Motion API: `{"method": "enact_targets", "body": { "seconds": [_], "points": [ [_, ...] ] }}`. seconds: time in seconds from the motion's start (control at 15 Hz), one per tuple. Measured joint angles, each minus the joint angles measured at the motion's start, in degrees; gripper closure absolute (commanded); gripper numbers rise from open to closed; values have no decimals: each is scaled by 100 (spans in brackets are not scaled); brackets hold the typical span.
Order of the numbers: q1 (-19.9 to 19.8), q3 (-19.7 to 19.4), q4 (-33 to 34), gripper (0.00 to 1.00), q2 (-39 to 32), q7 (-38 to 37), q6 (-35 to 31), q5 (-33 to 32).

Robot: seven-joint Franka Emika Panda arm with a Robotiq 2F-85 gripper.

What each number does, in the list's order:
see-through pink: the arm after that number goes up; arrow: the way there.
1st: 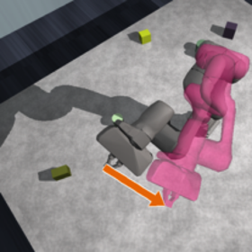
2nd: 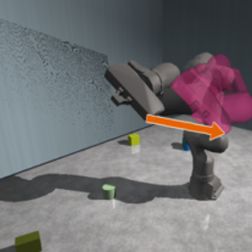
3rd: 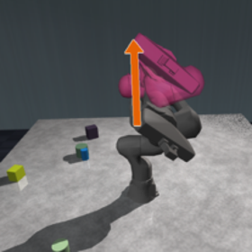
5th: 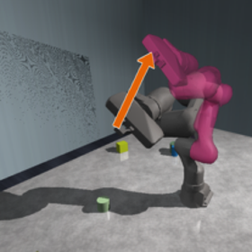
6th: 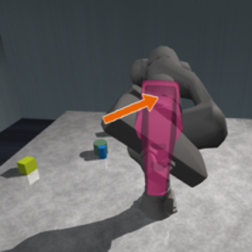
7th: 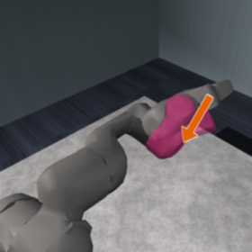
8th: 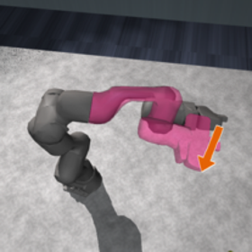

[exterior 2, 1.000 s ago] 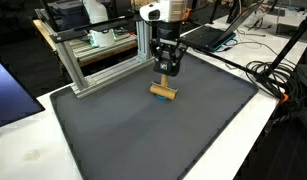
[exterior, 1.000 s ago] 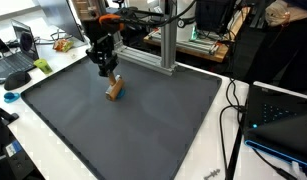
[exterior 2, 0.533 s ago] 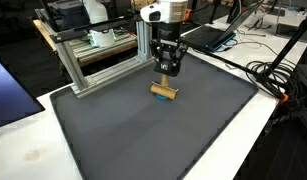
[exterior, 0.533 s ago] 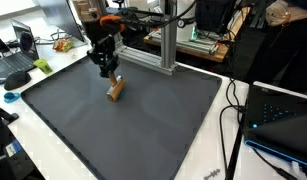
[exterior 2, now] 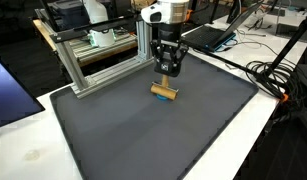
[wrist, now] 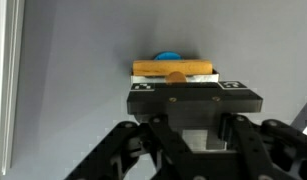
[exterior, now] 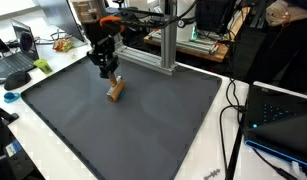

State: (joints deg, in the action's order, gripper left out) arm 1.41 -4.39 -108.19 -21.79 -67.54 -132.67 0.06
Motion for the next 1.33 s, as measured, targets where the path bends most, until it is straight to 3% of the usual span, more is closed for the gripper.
{"method": "enact_targets", "body": {
  "seconds": [1.33],
  "points": [
    [44, 64, 128, 78, -81, 323, 167, 13]
  ]
}}
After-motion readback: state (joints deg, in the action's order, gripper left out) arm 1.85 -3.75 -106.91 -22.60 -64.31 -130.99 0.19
